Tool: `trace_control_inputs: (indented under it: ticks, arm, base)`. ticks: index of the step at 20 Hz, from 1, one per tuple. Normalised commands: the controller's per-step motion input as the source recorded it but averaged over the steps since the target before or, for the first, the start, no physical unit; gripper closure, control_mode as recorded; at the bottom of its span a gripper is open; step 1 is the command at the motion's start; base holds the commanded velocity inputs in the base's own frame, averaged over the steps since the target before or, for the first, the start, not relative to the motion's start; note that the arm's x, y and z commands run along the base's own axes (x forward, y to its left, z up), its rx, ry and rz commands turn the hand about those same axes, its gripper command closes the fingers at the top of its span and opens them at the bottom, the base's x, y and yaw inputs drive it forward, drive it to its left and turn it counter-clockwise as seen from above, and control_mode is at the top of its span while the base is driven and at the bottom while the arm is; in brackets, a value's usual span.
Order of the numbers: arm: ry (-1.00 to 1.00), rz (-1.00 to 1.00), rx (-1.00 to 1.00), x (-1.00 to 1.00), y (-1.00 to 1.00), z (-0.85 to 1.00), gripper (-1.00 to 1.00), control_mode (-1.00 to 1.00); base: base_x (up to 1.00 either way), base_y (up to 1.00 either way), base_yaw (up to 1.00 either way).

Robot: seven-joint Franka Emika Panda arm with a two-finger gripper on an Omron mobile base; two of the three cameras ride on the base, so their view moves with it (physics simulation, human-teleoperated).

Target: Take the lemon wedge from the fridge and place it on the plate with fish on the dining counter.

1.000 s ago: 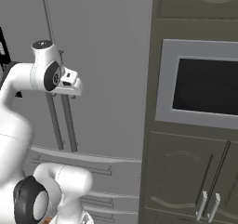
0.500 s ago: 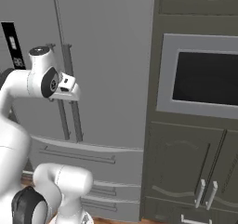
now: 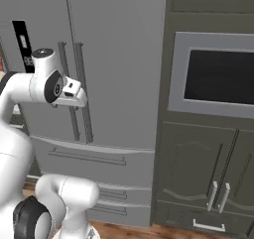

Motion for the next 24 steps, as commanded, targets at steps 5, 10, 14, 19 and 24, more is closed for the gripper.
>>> trace_control_inputs:
  ticks: [5, 10, 14, 19, 24]
  arm:
    - [0.0, 0.0, 0.0, 0.0, 0.0, 0.0, -1.0, 1.0]
    - [-0.04, 0.0, 0.0, -0.12, 0.0, 0.0, -1.0, -1.0]
    - [-0.11, 0.0, 0.0, -0.12, 0.02, 0.0, -1.0, -1.0]
    - [-0.12, 0.0, -0.03, 0.46, 0.0, 0.0, -1.0, -1.0]
    - [-0.17, 0.0, 0.0, 0.73, 0.0, 0.0, -1.0, -1.0]
  base:
    - [-0.42, 0.01, 0.0]
    - [-0.12, 0.01, 0.0]
    - [0.0, 0.0, 0.0]
    - [0.0, 0.0, 0.0]
    - [0.0, 0.0, 0.0]
